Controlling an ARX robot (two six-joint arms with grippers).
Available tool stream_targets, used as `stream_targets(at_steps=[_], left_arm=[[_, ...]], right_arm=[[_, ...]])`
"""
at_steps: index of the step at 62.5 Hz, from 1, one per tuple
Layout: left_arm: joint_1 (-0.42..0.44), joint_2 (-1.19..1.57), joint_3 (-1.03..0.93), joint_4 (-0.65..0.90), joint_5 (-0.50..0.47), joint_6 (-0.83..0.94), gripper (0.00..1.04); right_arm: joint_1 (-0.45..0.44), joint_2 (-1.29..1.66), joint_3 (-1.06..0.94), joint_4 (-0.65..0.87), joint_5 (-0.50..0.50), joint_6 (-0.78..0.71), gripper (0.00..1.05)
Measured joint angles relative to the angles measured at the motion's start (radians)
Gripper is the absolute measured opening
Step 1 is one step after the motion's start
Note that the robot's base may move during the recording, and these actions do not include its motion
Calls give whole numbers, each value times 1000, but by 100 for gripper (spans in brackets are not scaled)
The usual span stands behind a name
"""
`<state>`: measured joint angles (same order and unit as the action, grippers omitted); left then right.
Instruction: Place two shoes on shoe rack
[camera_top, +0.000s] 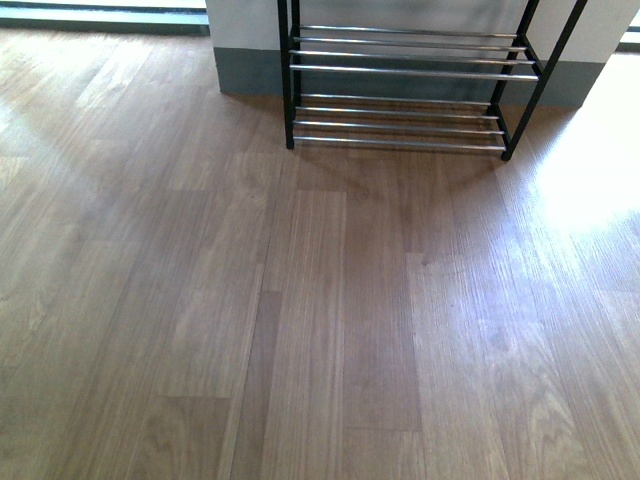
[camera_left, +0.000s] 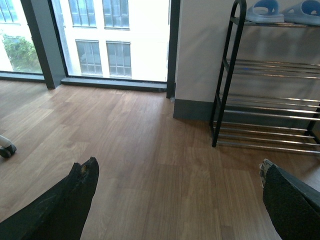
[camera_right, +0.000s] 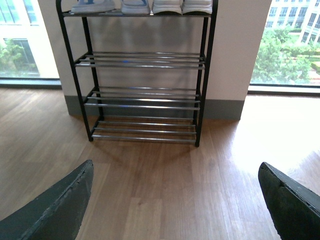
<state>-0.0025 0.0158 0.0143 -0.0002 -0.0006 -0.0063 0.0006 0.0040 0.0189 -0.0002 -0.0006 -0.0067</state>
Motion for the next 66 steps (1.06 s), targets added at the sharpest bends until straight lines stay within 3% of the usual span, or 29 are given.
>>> stream_targets(at_steps=[66], left_arm=[[0, 0, 0, 0, 0, 0, 95]], right_arm=[[0, -2, 0, 0, 0, 0, 95]])
